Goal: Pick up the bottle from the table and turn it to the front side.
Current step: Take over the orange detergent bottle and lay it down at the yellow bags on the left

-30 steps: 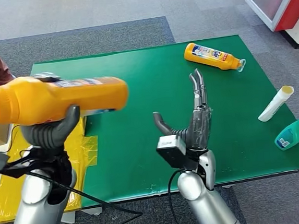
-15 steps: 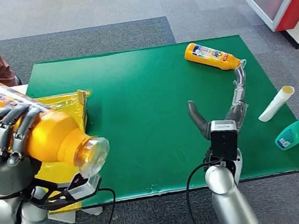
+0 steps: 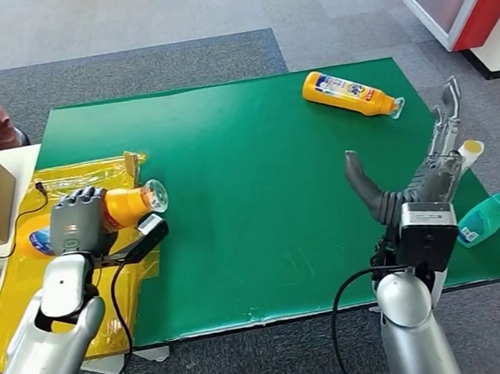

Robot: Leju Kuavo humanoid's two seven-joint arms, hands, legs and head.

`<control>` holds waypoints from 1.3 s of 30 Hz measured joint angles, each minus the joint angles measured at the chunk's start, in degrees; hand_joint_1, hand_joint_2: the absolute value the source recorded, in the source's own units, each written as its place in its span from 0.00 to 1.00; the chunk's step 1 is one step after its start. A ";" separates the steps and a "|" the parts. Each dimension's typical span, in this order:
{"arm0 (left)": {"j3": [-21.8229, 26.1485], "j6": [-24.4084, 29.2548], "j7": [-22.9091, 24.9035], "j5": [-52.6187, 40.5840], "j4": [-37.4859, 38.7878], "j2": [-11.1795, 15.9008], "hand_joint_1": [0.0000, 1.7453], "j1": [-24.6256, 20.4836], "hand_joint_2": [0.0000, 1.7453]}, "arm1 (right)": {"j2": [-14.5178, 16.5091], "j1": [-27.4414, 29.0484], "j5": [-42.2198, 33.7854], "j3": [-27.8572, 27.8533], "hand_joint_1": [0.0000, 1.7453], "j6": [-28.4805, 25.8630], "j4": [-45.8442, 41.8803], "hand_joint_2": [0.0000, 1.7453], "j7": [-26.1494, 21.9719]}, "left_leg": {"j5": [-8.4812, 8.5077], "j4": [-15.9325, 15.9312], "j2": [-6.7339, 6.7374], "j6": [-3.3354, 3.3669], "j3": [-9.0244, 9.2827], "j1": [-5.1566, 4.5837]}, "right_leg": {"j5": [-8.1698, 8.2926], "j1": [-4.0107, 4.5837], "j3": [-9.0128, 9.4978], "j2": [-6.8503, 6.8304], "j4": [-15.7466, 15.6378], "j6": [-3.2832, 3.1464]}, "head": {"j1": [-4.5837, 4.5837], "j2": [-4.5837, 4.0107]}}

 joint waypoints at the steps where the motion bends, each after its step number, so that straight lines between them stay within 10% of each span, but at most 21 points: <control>1: -0.85 -0.42 -2.92 0.95 3.88 0.43 1.00 -1.16 1.00 | -0.03 -0.25 -0.11 0.00 0.00 0.21 -0.28 1.00 -0.05 | 0.00 0.01 0.05 0.01 0.00 -0.01 | 0.02 -0.02 -0.01 0.06 -0.01 0.03 | 0.00 0.00; 5: -3.50 -1.08 -16.67 3.54 17.61 1.04 1.00 -4.83 1.00 | -0.14 -1.45 -0.58 0.01 0.00 0.36 -0.62 1.00 -0.12 | 0.02 0.00 0.02 0.01 0.00 0.00 | -0.02 0.00 0.01 0.06 -0.01 0.02 | 0.01 0.00; 16: -5.77 -0.96 -18.37 5.80 35.55 -0.72 1.00 -12.71 1.00 | -0.16 -2.94 -0.97 0.07 0.00 -0.07 -0.63 1.00 -0.47 | 0.01 -0.11 -0.09 0.01 0.23 0.01 | -0.11 0.01 0.36 -0.10 0.01 0.00 | 0.00 0.00; 17: -5.82 -0.87 -18.44 6.06 36.33 -0.84 0.94 -13.12 1.00 | -0.16 -3.03 -0.98 0.10 0.00 -0.14 -0.63 1.00 -0.50 | 0.02 -0.12 -0.10 0.00 0.28 0.01 | -0.10 0.01 0.41 -0.10 0.01 -0.02 | 0.00 0.00; 21: -5.85 1.86 -17.71 6.83 39.10 -1.18 0.00 -13.84 1.00 | -0.16 -3.21 -1.04 0.42 0.00 -0.55 -0.63 1.00 -0.56 | 0.08 -0.14 -0.10 -0.04 0.45 0.01 | -0.02 0.01 0.55 -0.09 0.01 -0.07 | 0.00 0.00; 24: -5.46 6.96 -17.33 8.04 40.04 -1.31 0.00 -13.08 1.00 | -0.20 -3.10 -1.08 0.62 0.00 -0.89 -0.64 1.00 -0.55 | 0.16 -0.14 -0.10 -0.06 0.47 0.02 | 0.04 0.02 0.55 -0.09 0.01 -0.08 | -0.01 0.00; 29: -1.75 16.67 -22.04 14.76 32.85 -1.87 0.00 -5.83 1.00 | -0.66 -1.78 -0.92 0.73 0.00 -1.90 -1.05 1.00 -0.42 | 0.18 -0.13 -0.06 -0.08 0.38 0.01 | 0.06 0.02 0.38 -0.04 0.02 -0.08 | -0.01 0.00; 39: 2.71 11.84 -30.82 30.64 -2.42 -1.34 0.00 7.37 1.00 | -1.60 1.47 0.34 0.61 0.00 -2.51 -3.18 1.00 -0.09 | 0.01 -0.12 -0.08 -0.03 0.07 0.02 | -0.17 0.02 0.15 -0.06 0.01 -0.02 | -0.01 0.00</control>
